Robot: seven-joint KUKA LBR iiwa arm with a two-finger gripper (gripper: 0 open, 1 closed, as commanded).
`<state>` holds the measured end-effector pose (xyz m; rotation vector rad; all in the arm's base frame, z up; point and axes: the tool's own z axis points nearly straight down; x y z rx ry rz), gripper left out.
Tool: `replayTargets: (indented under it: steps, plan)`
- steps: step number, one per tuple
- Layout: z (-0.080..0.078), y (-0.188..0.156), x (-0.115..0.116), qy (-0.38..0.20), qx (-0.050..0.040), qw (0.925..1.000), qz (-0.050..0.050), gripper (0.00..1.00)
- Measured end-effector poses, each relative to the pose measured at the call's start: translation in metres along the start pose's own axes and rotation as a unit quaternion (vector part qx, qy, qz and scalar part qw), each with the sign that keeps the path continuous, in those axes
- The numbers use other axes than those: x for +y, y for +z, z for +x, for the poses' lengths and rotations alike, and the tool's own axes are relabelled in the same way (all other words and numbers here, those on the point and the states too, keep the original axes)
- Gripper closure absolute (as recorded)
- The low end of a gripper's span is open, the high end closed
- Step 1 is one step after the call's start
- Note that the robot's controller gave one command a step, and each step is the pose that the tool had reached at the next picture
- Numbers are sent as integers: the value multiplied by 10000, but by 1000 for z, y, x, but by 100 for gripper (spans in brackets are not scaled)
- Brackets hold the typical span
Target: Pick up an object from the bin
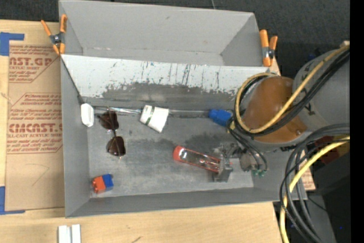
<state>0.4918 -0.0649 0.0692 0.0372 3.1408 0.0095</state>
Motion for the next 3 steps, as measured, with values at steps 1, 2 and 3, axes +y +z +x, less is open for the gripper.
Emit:
replayTargets:
  steps: [1, 2, 3]
  plan:
    - [0, 0, 0, 0, 0, 10000, 1, 100]
    - [0, 0, 0, 0, 0, 10000, 1, 100]
    - [0, 0, 0, 0, 0, 10000, 1, 100]
